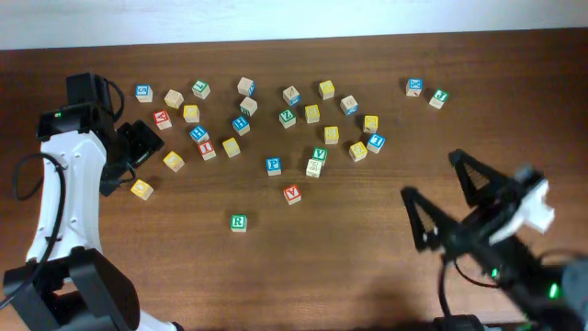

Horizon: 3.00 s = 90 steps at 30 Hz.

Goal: Spell out RSS
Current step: 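Reach the right gripper to a yellow S block and grasp it, then place the yellow S block right of the R block, release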

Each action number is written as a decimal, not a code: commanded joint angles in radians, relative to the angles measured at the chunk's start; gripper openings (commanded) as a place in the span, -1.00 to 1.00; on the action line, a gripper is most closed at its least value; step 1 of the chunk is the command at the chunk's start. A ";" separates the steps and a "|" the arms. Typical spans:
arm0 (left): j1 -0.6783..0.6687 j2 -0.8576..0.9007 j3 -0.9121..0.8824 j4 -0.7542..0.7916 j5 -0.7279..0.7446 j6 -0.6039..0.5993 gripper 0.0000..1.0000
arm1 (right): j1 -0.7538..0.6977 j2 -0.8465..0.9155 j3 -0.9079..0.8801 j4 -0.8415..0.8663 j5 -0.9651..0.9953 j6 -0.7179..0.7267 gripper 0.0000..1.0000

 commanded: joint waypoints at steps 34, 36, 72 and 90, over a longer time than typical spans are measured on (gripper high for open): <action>0.002 0.003 -0.004 -0.002 -0.014 -0.009 0.98 | 0.584 1.670 0.676 -0.410 0.393 0.224 -0.92; 0.002 0.003 -0.004 -0.002 -0.014 -0.009 0.98 | 0.557 1.670 0.684 -0.407 0.417 0.216 -0.90; 0.002 0.003 -0.004 -0.002 -0.014 -0.009 0.98 | 0.350 1.971 1.249 -0.784 0.654 0.032 -0.24; 0.002 0.003 -0.004 -0.002 -0.014 -0.009 0.98 | 0.409 1.624 1.287 -1.246 0.413 0.032 -0.78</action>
